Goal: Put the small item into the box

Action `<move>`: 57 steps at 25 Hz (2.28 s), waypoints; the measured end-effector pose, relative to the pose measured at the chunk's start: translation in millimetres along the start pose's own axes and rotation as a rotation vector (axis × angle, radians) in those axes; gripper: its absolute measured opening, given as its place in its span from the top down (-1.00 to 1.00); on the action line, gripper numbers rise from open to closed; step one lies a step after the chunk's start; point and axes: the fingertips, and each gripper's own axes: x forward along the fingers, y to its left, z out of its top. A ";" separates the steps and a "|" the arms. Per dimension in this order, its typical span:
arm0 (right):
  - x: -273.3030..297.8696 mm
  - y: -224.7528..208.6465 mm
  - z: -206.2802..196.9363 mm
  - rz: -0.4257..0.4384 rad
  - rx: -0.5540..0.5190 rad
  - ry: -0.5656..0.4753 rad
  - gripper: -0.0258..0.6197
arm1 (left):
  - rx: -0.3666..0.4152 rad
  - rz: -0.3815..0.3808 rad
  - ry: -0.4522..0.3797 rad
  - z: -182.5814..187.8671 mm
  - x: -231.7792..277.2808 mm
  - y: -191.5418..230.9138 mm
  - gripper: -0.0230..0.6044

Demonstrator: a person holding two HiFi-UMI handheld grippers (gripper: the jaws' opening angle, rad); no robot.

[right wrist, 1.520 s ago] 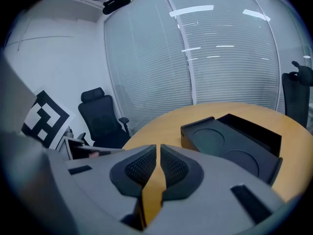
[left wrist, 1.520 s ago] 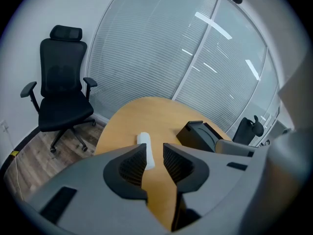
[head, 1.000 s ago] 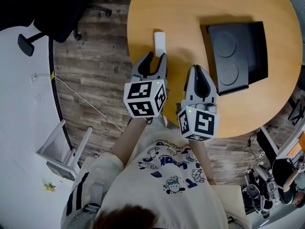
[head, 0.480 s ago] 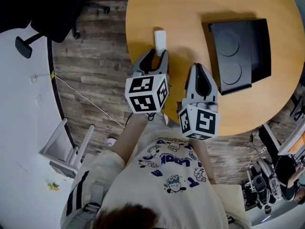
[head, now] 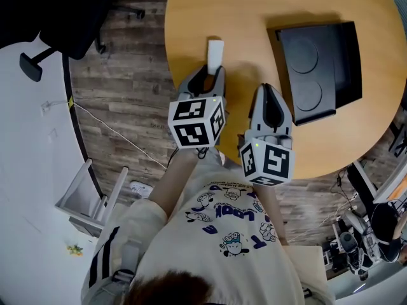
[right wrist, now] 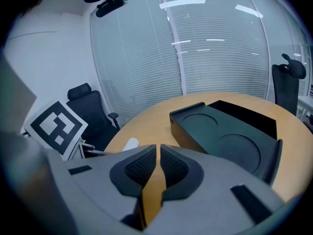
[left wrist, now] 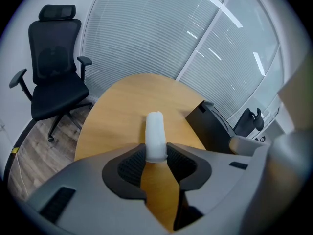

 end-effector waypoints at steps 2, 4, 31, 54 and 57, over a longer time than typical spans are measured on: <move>0.0 -2.2 0.0 -0.006 0.003 0.000 0.78 | 0.005 -0.004 0.000 0.4 0.1 -0.2 0.48; -0.3 -4.4 0.4 -0.014 0.006 -0.002 0.78 | 0.007 -0.009 0.000 0.8 0.0 -0.5 0.49; -31.6 -27.9 17.6 -0.154 0.088 -0.101 0.78 | 0.177 -0.191 -0.054 39.9 -33.9 -58.6 0.51; -81.7 -120.0 19.8 -0.252 0.190 -0.166 0.78 | 0.328 -0.277 -0.039 35.3 -21.4 -168.9 0.51; -86.8 -135.1 16.3 -0.261 0.204 -0.166 0.78 | 0.342 -0.288 -0.037 31.6 -17.3 -186.0 0.51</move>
